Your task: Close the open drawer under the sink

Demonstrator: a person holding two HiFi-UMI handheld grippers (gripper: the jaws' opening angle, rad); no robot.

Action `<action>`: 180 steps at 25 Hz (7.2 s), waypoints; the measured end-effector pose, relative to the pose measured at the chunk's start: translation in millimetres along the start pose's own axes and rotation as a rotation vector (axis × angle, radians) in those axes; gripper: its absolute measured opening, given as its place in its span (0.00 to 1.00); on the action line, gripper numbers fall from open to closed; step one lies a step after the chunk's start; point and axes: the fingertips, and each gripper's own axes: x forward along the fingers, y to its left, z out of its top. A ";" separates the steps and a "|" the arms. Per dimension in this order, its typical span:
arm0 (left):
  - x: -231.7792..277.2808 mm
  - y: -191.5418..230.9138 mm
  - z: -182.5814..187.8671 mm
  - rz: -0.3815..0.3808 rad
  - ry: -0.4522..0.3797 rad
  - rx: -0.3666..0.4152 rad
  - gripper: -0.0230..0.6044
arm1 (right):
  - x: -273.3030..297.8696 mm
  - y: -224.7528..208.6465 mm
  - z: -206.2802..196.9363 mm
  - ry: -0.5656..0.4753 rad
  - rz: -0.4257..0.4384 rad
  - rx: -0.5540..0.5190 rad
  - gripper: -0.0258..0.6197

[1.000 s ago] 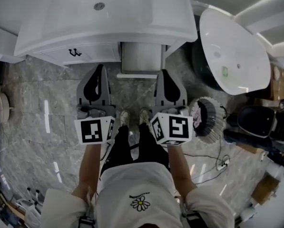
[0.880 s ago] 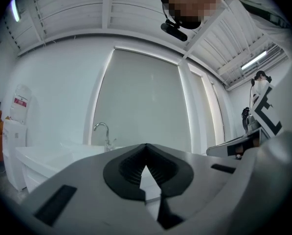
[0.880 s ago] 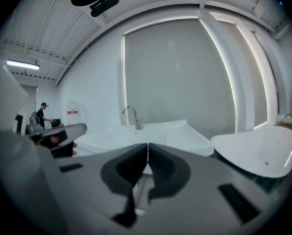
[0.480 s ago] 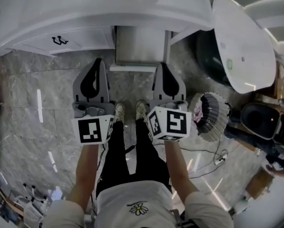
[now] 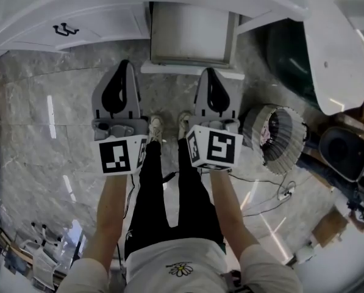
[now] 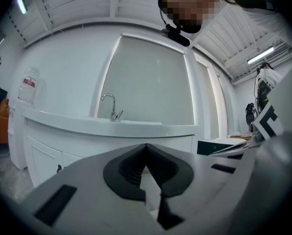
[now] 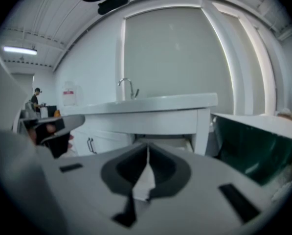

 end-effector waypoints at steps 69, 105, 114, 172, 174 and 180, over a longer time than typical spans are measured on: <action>-18.1 -3.4 -101.6 0.039 0.177 -0.040 0.07 | 75.4 -3.5 -204.5 0.365 -0.087 0.036 0.28; -8.5 2.1 -101.5 0.066 0.176 -0.057 0.07 | 62.4 0.8 -171.6 0.306 -0.020 -0.031 0.26; -1.8 -5.9 -95.0 0.065 0.171 -0.047 0.07 | 60.1 0.8 -167.6 0.315 0.013 -0.044 0.26; -3.5 8.4 -117.3 0.128 0.194 -0.065 0.07 | 139.7 -9.2 -132.5 0.246 0.017 -0.117 0.26; -3.3 9.3 -117.9 0.130 0.193 -0.064 0.07 | 144.3 -10.4 -130.5 0.245 0.014 -0.112 0.26; -6.7 13.2 -119.2 0.137 0.197 -0.066 0.07 | 156.1 -14.2 -124.5 0.246 0.002 -0.123 0.26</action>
